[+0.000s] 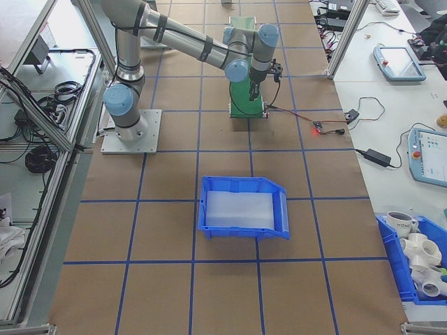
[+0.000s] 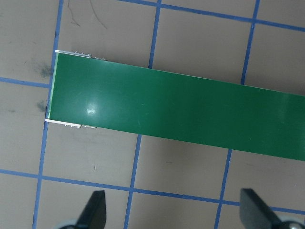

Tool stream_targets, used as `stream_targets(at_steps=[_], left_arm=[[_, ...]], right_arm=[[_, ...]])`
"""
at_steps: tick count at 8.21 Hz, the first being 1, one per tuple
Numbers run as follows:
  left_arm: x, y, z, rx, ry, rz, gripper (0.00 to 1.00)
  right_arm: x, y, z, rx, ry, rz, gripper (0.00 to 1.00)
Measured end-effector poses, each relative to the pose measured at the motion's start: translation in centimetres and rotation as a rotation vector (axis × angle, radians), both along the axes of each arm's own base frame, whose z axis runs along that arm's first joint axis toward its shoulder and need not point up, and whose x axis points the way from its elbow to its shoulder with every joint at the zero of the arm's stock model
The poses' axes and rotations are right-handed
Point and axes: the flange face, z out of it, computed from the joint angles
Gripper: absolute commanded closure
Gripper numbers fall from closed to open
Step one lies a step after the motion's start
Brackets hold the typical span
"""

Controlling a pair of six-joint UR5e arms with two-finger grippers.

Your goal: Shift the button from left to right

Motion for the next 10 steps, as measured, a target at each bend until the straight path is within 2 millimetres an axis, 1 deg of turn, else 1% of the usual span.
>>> stream_targets(at_steps=[1,2,3,5,7,8,9,10], left_arm=[[0.0,0.0,0.0,-0.001,0.001,0.000,0.00],[0.0,0.0,0.0,-0.001,0.001,0.000,0.00],[0.0,0.0,0.0,-0.001,0.002,0.000,0.00],[0.0,0.0,0.0,-0.002,0.002,0.000,0.00],[0.0,0.0,0.1,-0.003,0.001,0.000,0.00],[0.0,0.0,0.1,-0.003,0.000,0.000,0.00],[0.0,0.1,0.1,-0.004,0.000,0.000,0.00],[0.0,0.1,0.1,-0.004,0.000,0.000,0.00]], right_arm=[[-5.3,-0.5,2.6,0.000,-0.004,0.072,1.00],[-10.6,-0.4,4.7,-0.018,-0.009,0.177,1.00],[-15.5,0.1,6.2,-0.045,-0.010,0.287,1.00],[-24.6,1.6,7.7,-0.113,0.012,0.512,1.00],[-32.3,3.9,8.3,-0.152,0.063,0.726,1.00],[-36.1,5.3,8.0,-0.148,0.085,0.841,1.00],[-39.5,6.4,7.1,-0.139,0.106,0.969,0.99],[-42.4,6.7,4.9,-0.122,0.111,1.092,0.98]])
